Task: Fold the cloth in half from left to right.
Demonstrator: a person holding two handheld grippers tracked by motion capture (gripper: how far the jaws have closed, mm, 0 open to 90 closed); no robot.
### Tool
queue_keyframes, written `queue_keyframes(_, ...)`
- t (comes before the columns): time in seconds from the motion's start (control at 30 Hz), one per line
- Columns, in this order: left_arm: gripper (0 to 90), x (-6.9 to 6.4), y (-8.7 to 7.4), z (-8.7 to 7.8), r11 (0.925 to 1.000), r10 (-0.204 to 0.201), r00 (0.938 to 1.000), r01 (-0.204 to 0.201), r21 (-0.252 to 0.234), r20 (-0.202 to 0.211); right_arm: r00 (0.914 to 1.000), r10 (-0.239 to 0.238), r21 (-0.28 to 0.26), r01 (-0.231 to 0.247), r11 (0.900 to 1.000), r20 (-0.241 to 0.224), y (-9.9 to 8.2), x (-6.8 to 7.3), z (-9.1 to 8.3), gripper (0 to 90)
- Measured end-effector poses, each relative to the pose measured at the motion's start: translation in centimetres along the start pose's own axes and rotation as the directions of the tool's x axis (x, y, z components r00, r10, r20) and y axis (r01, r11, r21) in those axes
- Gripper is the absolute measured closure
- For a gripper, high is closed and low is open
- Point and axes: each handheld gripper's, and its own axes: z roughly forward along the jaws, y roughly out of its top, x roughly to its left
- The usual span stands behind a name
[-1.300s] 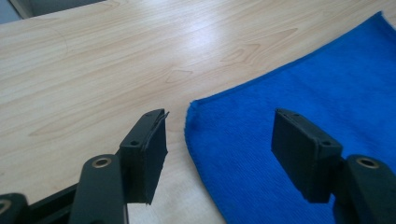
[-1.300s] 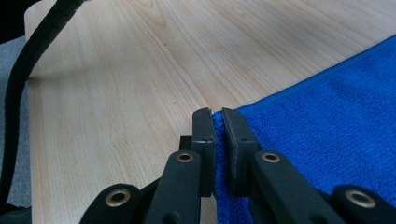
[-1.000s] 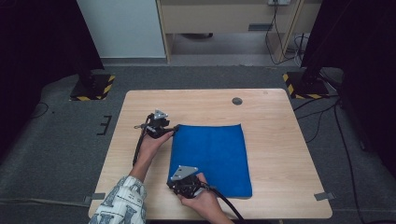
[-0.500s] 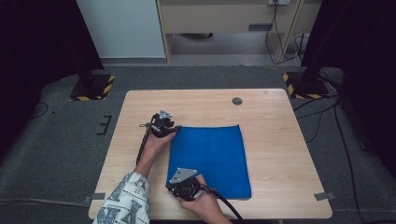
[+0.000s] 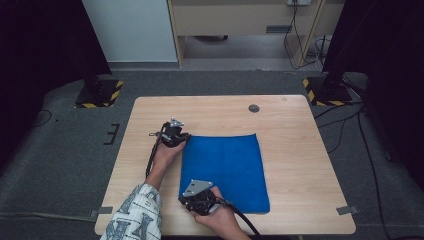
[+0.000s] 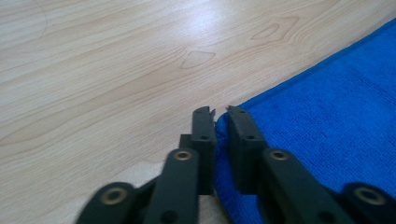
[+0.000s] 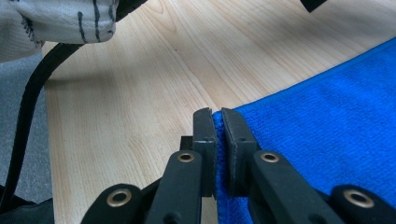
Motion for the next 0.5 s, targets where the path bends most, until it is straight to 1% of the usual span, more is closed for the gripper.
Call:
queue_keyframes(0.07,86.5,0.0,0.1,-0.2,0.9999,-0.010,0.9999,0.010,-0.012,0.012,1.0000,0.004,-0.006,-0.004,1.0000,0.003,0.1,0.0,-0.2,85.3)
queue_keyframes(0.2,86.9,0.2,0.3,-0.7,0.9984,-0.045,0.9986,0.046,-0.033,0.027,1.0000,0.005,-0.016,-0.005,0.9999,0.006,0.1,0.0,-0.4,85.4)
queue_keyframes(0.3,87.0,0.1,0.6,-1.2,0.9977,-0.053,0.9979,0.054,-0.040,0.039,0.9999,-0.003,-0.026,0.004,0.9996,0.014,0.2,0.3,-0.8,85.6)
queue_keyframes(0.33,87.0,0.0,0.7,-1.4,0.9969,-0.060,0.9972,0.062,-0.049,0.045,0.9998,-0.007,-0.032,0.008,0.9994,0.018,0.3,0.4,-1.0,85.6)
queue_keyframes(0.4,87.1,0.0,0.8,-1.8,0.9968,-0.059,0.9972,0.061,-0.052,0.045,0.9998,-0.001,-0.050,0.002,0.9987,0.019,0.5,0.6,-1.6,85.6)
queue_keyframes(0.43,87.1,-0.1,1.0,-2.0,0.9969,-0.065,0.9966,0.067,-0.042,0.050,0.9998,-0.001,-0.053,0.002,0.9986,0.022,0.6,0.6,-1.8,85.6)
queue_keyframes(0.5,87.3,-0.3,1.5,-2.5,0.9973,-0.058,0.9971,0.060,-0.043,0.050,0.9997,0.004,-0.060,-0.002,0.9982,0.026,0.6,0.5,-2.1,85.7)
